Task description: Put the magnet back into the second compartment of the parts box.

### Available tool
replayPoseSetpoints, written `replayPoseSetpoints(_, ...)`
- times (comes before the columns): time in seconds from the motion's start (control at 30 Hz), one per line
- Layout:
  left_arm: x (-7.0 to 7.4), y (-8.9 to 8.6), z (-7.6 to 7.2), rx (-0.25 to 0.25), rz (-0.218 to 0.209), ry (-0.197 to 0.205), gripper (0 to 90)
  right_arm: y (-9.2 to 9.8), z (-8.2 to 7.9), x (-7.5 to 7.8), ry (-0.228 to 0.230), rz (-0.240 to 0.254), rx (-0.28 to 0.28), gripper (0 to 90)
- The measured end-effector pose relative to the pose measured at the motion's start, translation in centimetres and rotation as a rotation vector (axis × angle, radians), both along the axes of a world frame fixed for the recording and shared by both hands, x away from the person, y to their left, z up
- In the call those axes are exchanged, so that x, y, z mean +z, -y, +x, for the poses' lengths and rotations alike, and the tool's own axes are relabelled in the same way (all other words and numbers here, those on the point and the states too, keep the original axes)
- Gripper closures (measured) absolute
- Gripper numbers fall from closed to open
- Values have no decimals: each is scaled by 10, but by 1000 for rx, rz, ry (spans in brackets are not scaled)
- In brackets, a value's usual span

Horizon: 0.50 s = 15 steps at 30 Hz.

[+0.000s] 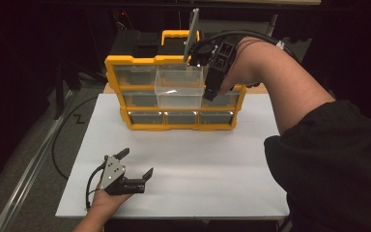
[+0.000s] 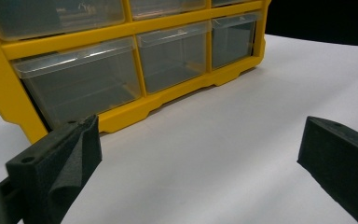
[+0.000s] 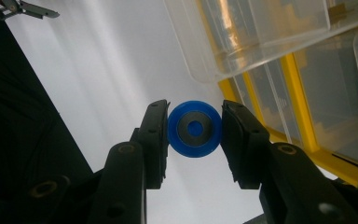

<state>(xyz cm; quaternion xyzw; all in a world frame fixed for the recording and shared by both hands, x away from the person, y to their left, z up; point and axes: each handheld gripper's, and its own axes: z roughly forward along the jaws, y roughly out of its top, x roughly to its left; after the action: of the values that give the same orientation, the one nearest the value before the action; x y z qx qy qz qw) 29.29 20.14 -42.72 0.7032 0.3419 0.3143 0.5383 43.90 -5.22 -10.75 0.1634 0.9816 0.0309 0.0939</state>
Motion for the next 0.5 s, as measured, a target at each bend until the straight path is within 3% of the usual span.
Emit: replayPoseSetpoints(0.5, -1, 1, 0, -5, 7, 1, 1, -9, 11, 9, 23, 10, -1, 648)
